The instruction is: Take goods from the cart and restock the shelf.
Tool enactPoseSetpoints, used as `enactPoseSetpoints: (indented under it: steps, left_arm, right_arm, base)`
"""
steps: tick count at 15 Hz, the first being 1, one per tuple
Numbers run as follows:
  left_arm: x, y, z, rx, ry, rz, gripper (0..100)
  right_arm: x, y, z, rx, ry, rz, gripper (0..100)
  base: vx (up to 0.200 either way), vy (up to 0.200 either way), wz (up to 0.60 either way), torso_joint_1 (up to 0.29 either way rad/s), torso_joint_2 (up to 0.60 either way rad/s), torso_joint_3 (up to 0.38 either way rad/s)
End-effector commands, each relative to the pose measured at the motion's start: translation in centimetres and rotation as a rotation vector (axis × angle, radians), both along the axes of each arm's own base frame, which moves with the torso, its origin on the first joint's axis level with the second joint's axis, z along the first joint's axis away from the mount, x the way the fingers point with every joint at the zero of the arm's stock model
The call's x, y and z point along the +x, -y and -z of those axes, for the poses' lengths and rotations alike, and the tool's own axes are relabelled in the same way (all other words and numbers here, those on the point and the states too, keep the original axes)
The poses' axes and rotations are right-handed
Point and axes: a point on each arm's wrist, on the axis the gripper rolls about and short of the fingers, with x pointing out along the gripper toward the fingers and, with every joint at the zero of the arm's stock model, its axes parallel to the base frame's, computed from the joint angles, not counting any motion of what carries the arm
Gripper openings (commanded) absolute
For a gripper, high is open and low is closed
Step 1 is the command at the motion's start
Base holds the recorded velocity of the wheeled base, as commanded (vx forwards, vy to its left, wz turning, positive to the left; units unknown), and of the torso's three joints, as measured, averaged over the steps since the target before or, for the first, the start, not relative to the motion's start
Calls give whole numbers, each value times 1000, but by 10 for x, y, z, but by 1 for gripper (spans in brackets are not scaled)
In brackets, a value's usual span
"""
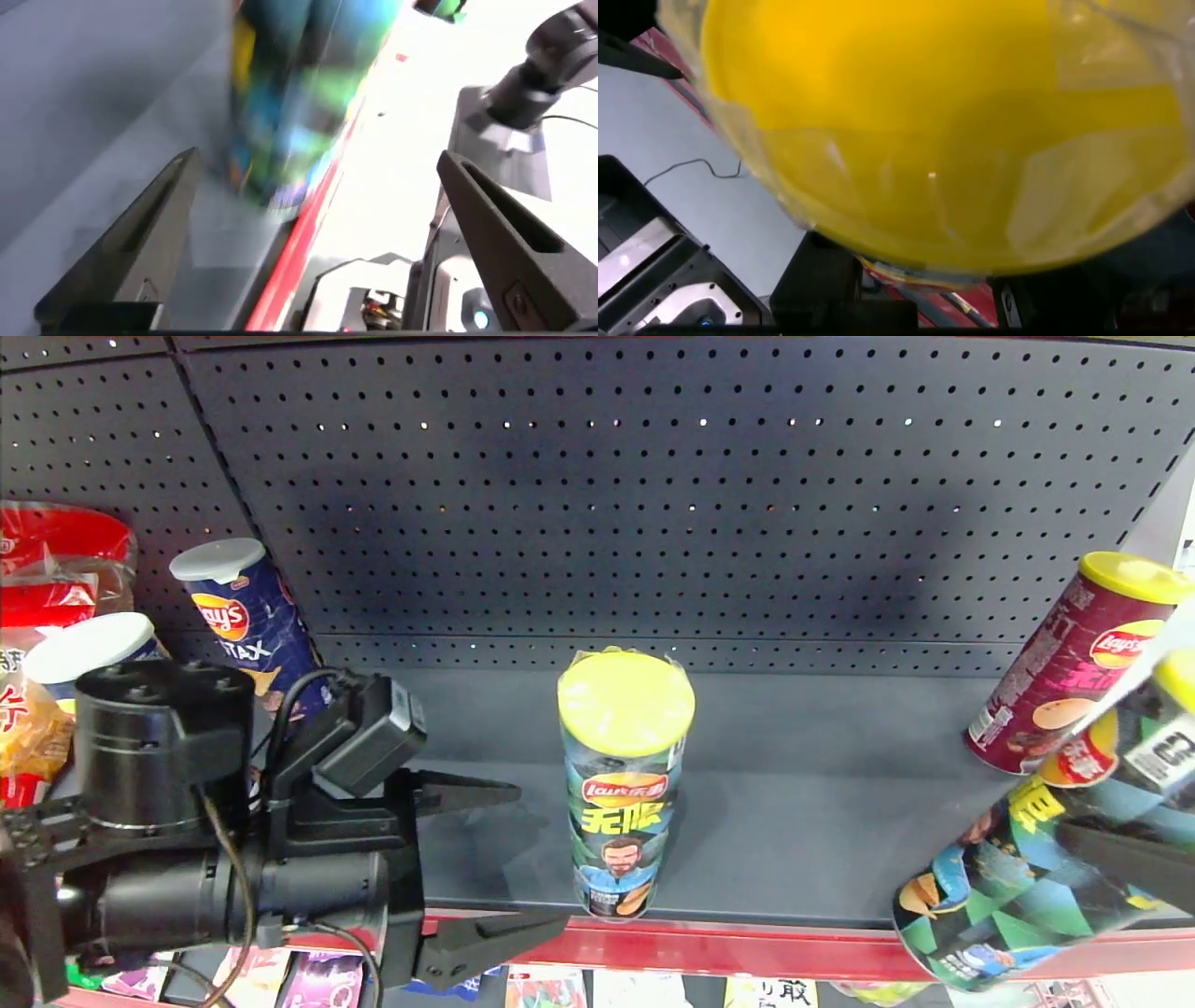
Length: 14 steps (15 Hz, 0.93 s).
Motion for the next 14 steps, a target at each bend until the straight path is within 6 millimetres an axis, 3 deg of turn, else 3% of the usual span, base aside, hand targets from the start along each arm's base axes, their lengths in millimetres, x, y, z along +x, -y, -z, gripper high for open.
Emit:
enactPoseSetpoints:
  steps: [1, 6, 9, 14]
  left_arm:
    - [-25, -21, 2, 14, 27, -89, 100]
    - [-52, -39, 9, -6, -10, -145, 100]
    - [-58, -43, 10, -7, -6, -151, 100]
    - [-58, -44, 6, -7, 21, -197, 100]
  right_arm:
    - [46, -28, -3, -20, -41, -40, 0]
    - [123, -76, -15, -28, -10, -62, 0]
    - [166, -101, -6, -75, -14, -81, 0]
    - [203, -124, 9, -105, 19, -105, 0]
  base:
    - [0, 0, 0, 0, 0, 0]
    - [0, 0, 0, 0, 0, 0]
    - [0, 0, 0, 0, 0, 0]
    - [0, 0, 0, 0, 0, 0]
